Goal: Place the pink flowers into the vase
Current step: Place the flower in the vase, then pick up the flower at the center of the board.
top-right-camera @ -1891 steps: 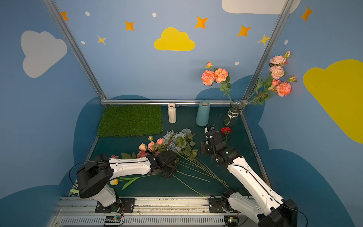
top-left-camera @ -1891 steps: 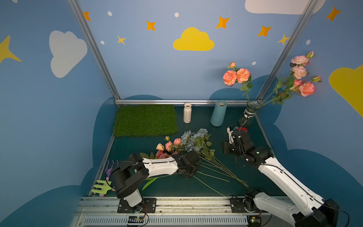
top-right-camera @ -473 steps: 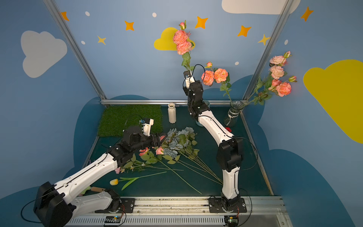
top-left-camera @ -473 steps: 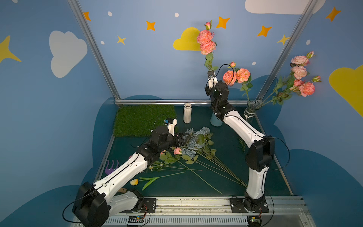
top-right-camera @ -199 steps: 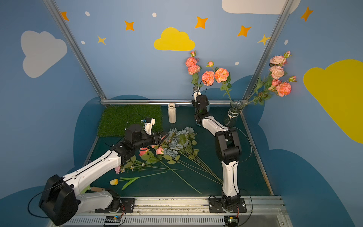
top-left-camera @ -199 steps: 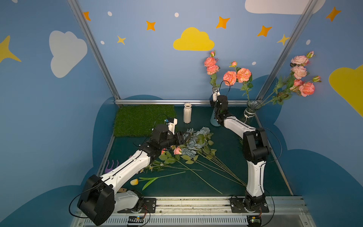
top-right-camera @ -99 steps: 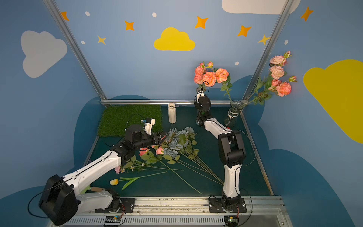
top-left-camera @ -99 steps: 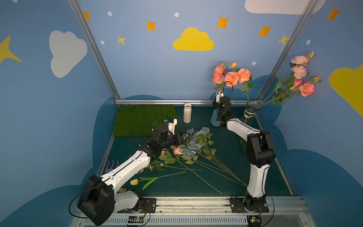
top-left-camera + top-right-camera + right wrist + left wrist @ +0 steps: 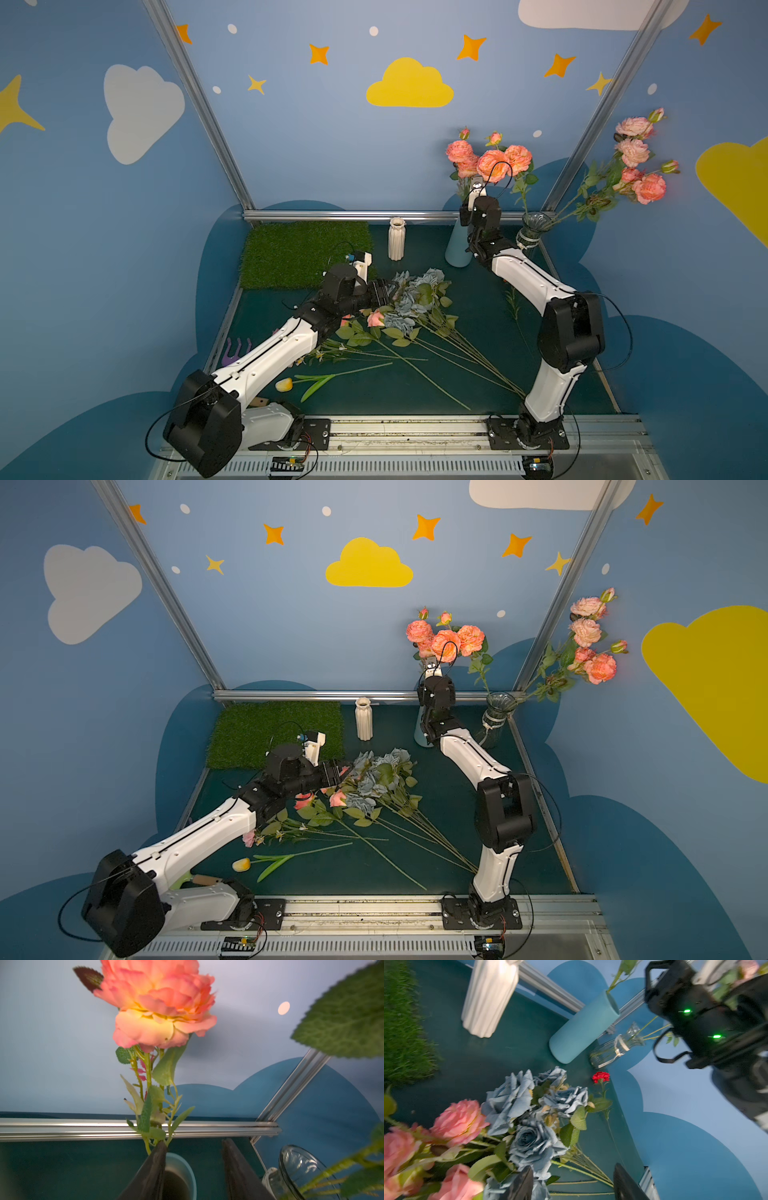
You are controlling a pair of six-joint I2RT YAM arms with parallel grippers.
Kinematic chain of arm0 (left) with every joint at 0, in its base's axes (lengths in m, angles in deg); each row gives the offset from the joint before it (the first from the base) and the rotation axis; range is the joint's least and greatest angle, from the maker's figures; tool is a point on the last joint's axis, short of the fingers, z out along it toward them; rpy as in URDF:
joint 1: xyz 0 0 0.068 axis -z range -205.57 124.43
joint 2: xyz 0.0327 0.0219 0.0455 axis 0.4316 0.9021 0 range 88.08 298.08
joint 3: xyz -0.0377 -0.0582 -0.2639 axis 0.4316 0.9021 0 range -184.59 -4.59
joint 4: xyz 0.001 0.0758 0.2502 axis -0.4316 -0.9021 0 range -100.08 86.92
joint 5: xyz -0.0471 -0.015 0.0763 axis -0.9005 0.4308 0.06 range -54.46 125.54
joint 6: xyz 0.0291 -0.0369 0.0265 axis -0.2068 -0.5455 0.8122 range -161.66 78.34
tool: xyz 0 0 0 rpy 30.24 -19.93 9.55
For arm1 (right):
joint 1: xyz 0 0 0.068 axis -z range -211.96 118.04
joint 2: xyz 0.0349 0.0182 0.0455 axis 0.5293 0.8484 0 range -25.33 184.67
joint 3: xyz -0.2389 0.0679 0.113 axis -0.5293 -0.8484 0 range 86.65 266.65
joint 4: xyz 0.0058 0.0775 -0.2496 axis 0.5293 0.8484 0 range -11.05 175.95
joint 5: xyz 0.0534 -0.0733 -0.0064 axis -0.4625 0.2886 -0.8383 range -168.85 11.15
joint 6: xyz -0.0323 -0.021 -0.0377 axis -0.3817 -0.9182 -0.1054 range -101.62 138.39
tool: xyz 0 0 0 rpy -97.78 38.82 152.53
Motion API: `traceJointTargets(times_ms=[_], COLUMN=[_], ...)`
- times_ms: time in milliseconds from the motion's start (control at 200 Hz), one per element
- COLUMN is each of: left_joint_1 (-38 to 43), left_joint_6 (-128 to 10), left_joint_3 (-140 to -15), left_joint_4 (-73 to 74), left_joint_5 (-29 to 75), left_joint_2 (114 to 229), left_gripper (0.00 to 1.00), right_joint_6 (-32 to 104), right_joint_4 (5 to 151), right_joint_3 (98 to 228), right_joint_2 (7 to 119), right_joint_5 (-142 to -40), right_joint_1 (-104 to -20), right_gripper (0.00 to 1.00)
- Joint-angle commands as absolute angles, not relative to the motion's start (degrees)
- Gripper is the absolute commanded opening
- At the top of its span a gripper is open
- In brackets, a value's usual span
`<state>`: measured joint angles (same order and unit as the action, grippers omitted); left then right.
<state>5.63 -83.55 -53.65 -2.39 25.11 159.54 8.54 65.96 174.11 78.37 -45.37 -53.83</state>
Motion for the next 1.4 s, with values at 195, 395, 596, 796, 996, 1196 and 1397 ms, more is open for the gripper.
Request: traceJointTargets(times_ms=[195, 395, 596, 796, 996, 1196, 1397], left_joint_1=[12.2, 17.5, 22.8, 25.5, 26.1, 26.1, 25.6], left_joint_6=[-82.7, -87.5, -93.7, -102.1, -112.0, -117.3, -123.6], left_joint_3=[-59.2, -59.0, -58.1, -53.8, -49.0, -46.7, -42.2], left_joint_4=[-20.4, -29.6, -35.6, -35.7, -35.7, -33.6, -24.5], left_joint_5=[43.8, 53.1, 56.9, 57.0, 57.1, 56.2, 52.7], left_joint_2=[157.5, 156.5, 157.8, 156.2, 152.7, 152.8, 155.0], left_gripper=[0.61, 0.57, 0.57, 0.56, 0.53, 0.50, 0.50], right_joint_6=[27.9, 35.1, 39.3, 41.5, 40.6, 40.1, 41.0], right_joint_4=[96.9, 104.5, 102.9, 107.7, 109.5, 109.2, 108.5], right_joint_3=[171.2, 165.1, 152.8, 148.4, 144.8, 142.5, 141.2], right_joint_2=[66.5, 59.2, 51.1, 44.6, 37.6, 34.4, 33.0], right_joint_5=[-47.7, -51.8, -62.4, -65.2, -65.3, -65.3, -68.2], right_joint_1=[-55.1, -59.4, -61.1, -61.4, -61.5, -61.5, -61.5], right_gripper=[0.46, 0.46, 0.46, 0.46, 0.46, 0.46, 0.46])
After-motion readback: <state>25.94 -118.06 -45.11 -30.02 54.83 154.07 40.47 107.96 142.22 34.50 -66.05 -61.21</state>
